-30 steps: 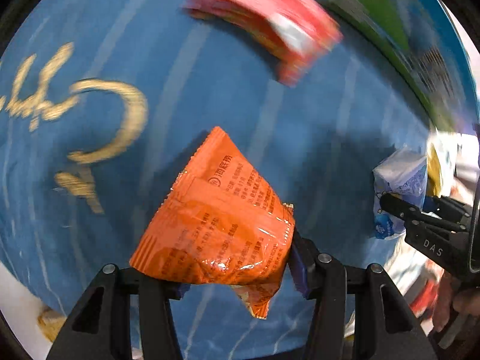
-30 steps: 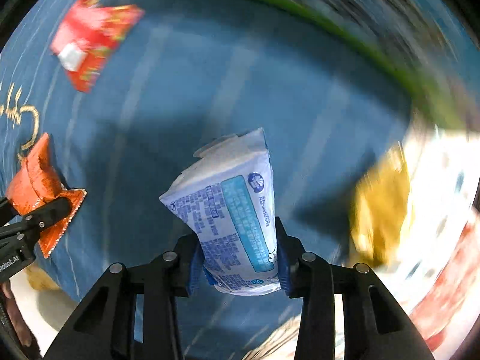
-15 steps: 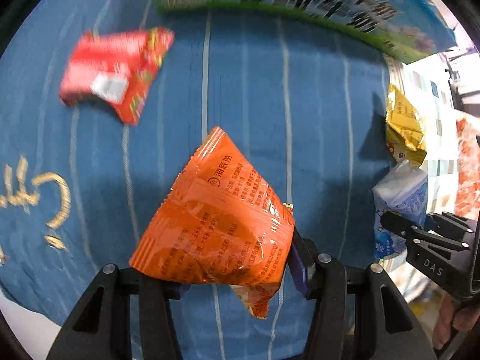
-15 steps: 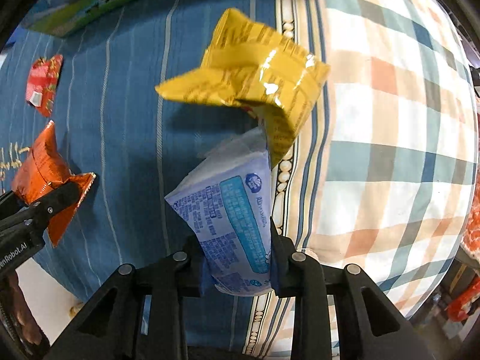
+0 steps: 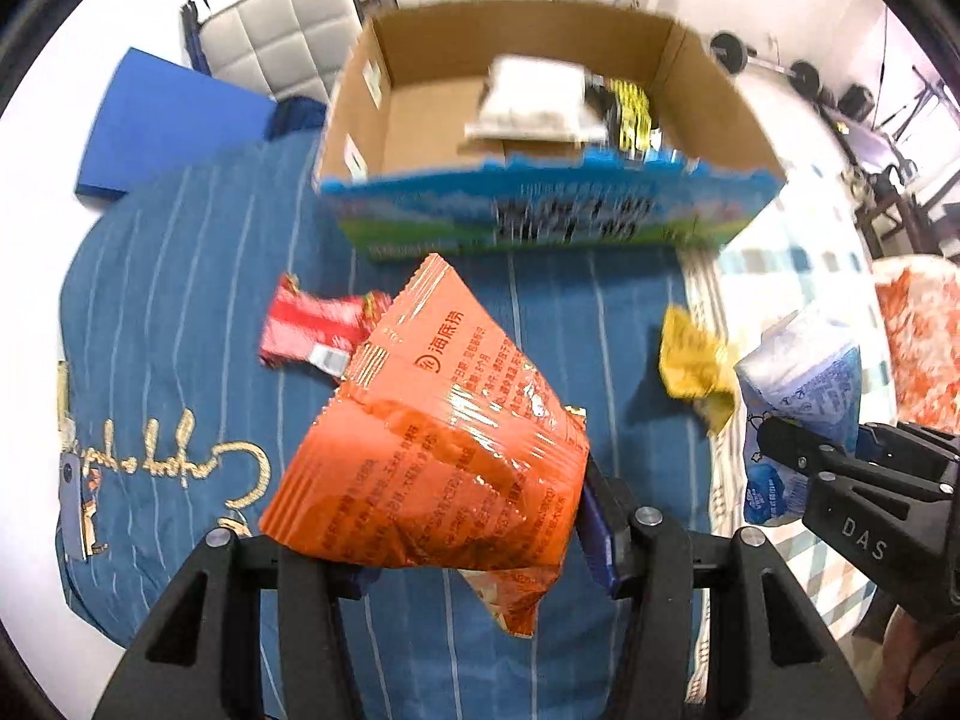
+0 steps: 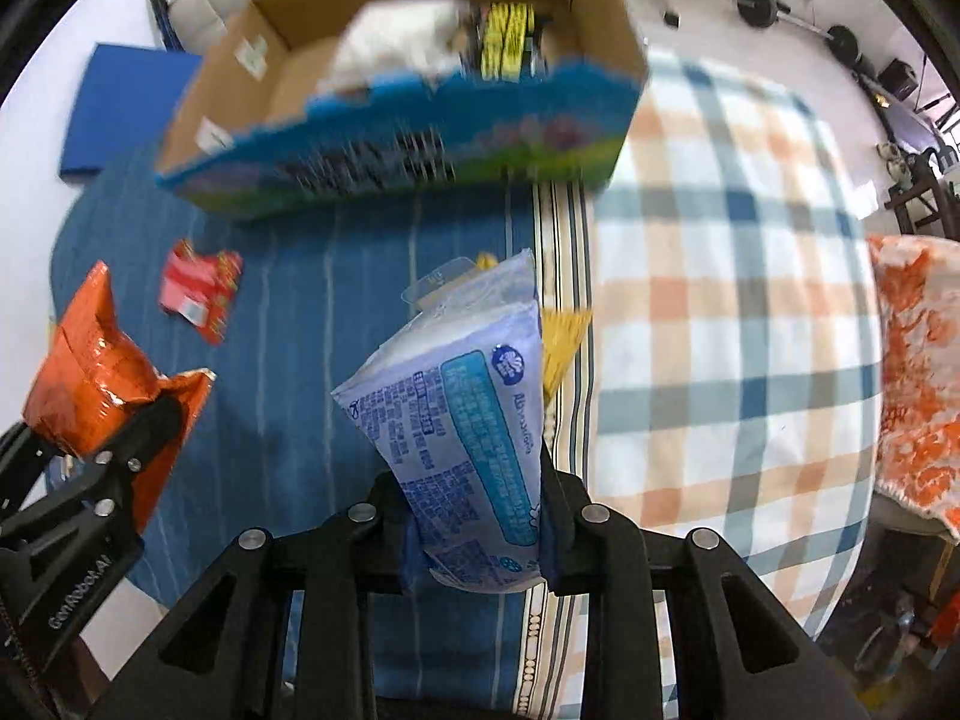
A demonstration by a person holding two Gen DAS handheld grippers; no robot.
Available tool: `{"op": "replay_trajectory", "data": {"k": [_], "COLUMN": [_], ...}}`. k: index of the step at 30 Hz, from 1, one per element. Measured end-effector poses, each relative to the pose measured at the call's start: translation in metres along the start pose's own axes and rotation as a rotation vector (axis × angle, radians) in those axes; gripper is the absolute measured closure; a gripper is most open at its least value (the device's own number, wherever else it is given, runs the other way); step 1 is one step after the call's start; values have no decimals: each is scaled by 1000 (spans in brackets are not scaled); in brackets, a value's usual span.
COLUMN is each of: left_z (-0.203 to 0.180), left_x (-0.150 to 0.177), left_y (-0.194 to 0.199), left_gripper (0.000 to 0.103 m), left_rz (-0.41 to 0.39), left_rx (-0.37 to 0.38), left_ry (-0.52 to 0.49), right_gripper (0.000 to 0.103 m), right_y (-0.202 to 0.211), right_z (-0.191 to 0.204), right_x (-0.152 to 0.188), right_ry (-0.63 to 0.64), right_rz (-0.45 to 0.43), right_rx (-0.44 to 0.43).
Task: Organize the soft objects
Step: 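Carry the orange bag with the left tool while the right tool carries the wipes pack to the box, then drop the orange bag and the wipes pack into the box, opening both tools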
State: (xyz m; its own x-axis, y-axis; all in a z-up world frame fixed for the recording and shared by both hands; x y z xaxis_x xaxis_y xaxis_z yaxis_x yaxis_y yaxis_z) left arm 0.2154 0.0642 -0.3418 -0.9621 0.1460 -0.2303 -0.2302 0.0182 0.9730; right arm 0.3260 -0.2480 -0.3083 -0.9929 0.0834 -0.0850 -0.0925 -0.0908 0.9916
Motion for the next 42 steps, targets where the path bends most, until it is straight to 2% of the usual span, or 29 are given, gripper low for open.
{"op": "replay_trajectory", "data": {"k": [2, 13, 18, 22, 24, 27, 34, 39, 42], "left_z": [0, 2, 6, 13, 18, 28, 47, 50, 52], "left_x": [-12, -50, -88, -126, -149, -179, -235, -261, -271], "left_y": [13, 46, 57, 52, 41, 13, -48, -97, -119], "left_gripper": [54, 54, 54, 54, 54, 54, 54, 54, 53], "left_rz": [-21, -126, -167, -158, -130, -61, 16, 69, 94], "left_rx": [9, 58, 85, 142, 196, 268, 346, 403, 402], "left_ry": [12, 36, 51, 89, 123, 196, 372, 487, 519], "right_gripper": [72, 72, 72, 72, 72, 72, 72, 72, 72], "right_y": [22, 72, 75, 74, 70, 57, -11, -69, -103], "right_z": [0, 15, 17, 11, 8, 2, -9, -11, -10], "right_x": [-7, -36, -61, -99, -117, -149, -221, -246, -252], "right_ry": [4, 43, 57, 59, 60, 55, -6, -44, -54], "right_rz": [-38, -149, -166, -177, -176, -158, -53, 43, 93], "right_rx": [-11, -84, -86, -74, -64, -44, 6, 17, 33]}}
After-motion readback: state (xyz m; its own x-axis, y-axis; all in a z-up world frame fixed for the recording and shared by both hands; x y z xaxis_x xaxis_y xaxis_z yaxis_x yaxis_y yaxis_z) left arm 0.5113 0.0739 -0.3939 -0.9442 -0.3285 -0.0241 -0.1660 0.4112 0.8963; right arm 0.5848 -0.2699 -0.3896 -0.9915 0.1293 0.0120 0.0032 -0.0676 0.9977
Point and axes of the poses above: each gripper's, at about its wrist camera, not at the fingertips, and y roughly against the way its jaws point, z to its left, x to its underside, the point moved 7 cm from there along -y, roughly the way its jaws point
